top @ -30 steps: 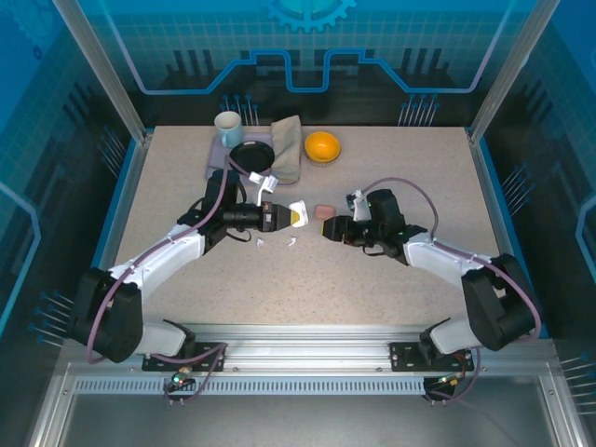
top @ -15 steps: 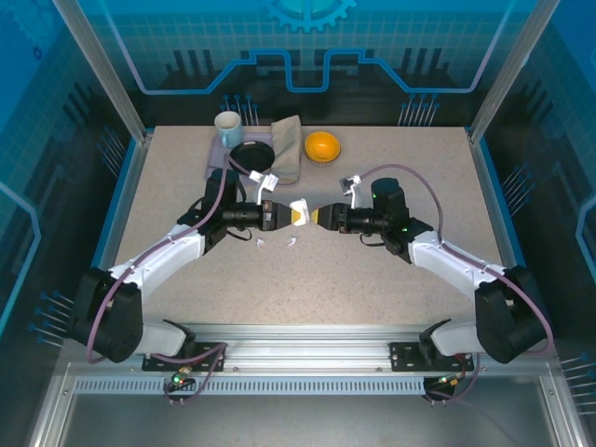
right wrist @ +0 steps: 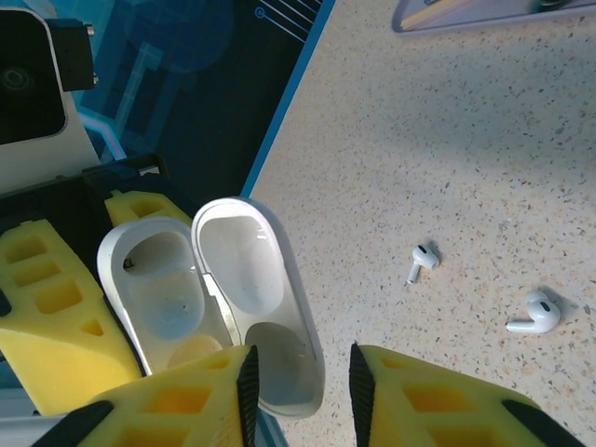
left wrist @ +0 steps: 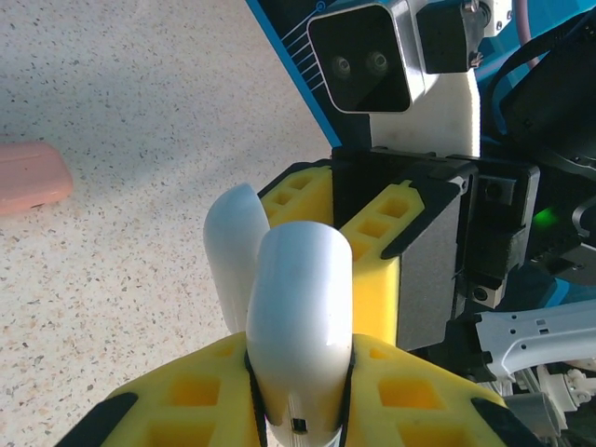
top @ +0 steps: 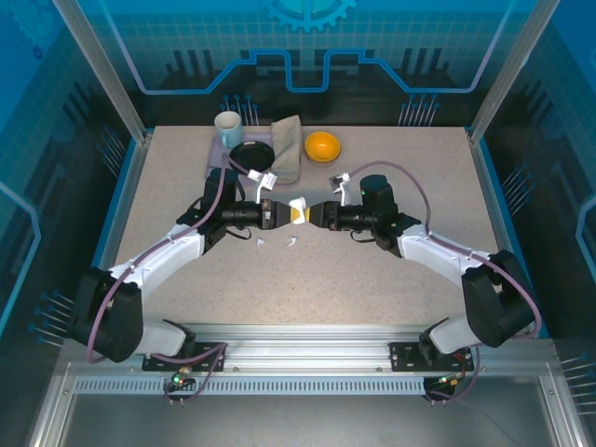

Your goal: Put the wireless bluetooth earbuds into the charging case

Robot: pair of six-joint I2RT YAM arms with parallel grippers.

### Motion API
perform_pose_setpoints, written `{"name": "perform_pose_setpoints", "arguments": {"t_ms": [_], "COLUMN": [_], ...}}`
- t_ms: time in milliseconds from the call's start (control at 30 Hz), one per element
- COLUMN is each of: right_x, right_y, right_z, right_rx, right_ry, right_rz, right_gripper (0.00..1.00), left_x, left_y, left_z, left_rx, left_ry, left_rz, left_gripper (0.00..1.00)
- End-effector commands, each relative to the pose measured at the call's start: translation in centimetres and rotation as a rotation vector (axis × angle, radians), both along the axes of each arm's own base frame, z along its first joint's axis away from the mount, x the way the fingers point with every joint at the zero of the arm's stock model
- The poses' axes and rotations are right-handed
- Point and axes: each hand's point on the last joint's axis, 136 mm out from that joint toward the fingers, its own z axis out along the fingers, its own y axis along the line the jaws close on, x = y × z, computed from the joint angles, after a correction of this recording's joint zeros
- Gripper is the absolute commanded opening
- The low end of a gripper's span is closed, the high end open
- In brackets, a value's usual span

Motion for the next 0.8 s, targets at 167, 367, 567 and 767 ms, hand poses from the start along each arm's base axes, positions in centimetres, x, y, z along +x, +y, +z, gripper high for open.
{"name": "perform_pose_setpoints", "arguments": {"t_ms": [167, 367, 567, 767], "right_x": [0.4, 0.4, 0.8, 1.5], "right_y": [1.0, 0.9, 0.0, -1.5], "right_z": [1.0, 1.1, 1.0, 2.2], "right_rx": [0.036, 0.038, 0.017, -0.126], "right_ry": [-0.026, -0.025, -0.025, -0.066], "right_rz": [0.031, 0.028, 0.009, 0.046], "right_gripper": [0.23, 0.06, 0.0, 0.0], "left_x": [-0.5, -0.5, 0.0, 0.3], "left_y": [-0.3, -0.3, 0.0, 1.1], "left_z": [2.1, 2.1, 1.7, 3.1], "left_rx": [-0.049, -0.055, -0.023, 0.026], "left_ry": [-0.044, -0.042, -0.04, -0.099], "left_rz": [-0.028, -0.024, 0.005, 0.031], "left_gripper": [0.0, 0.0, 0.5, 0.82]}}
